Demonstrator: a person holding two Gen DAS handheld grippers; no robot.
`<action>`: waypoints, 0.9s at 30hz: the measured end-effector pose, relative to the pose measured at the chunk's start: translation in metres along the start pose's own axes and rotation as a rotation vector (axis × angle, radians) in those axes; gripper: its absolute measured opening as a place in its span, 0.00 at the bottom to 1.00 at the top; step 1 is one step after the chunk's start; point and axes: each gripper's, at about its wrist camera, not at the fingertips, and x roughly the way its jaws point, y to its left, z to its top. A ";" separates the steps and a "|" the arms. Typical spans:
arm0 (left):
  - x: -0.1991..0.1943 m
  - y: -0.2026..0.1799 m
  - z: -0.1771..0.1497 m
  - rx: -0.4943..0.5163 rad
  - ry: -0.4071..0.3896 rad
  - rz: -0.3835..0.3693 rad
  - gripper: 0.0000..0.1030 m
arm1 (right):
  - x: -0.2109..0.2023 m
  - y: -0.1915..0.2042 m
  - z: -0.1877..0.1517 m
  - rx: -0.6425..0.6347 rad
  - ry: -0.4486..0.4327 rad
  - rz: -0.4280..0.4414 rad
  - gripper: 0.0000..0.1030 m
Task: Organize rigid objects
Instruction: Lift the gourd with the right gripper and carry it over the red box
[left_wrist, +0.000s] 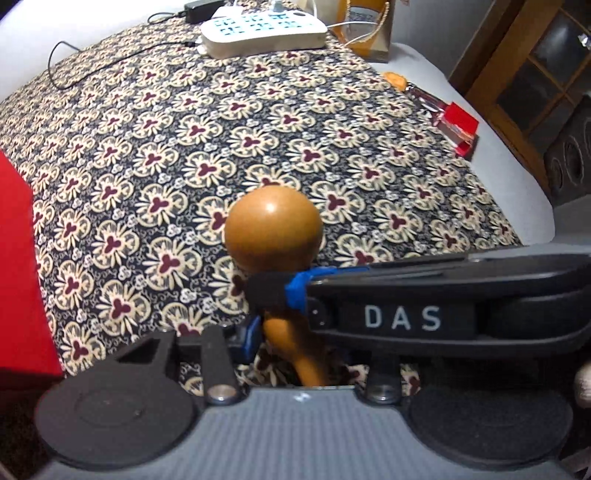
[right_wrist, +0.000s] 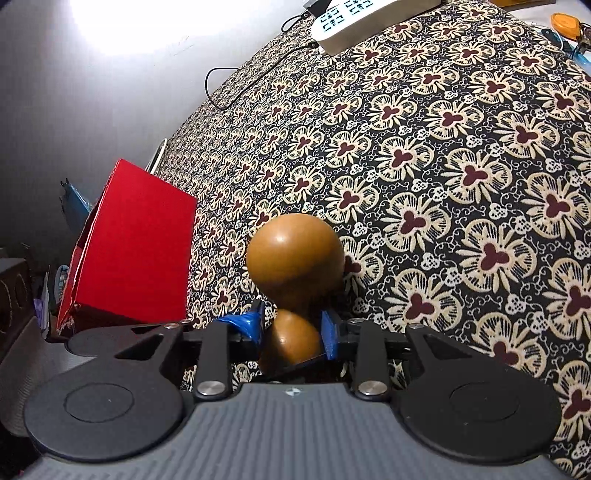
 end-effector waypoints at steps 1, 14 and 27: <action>-0.006 -0.002 -0.001 0.011 -0.011 0.004 0.38 | -0.004 0.004 -0.001 -0.009 -0.007 0.005 0.15; -0.131 0.029 0.006 -0.029 -0.311 0.115 0.35 | -0.049 0.115 0.031 -0.268 -0.180 0.155 0.15; -0.199 0.160 -0.001 -0.160 -0.430 0.199 0.35 | 0.019 0.248 0.062 -0.468 -0.156 0.219 0.15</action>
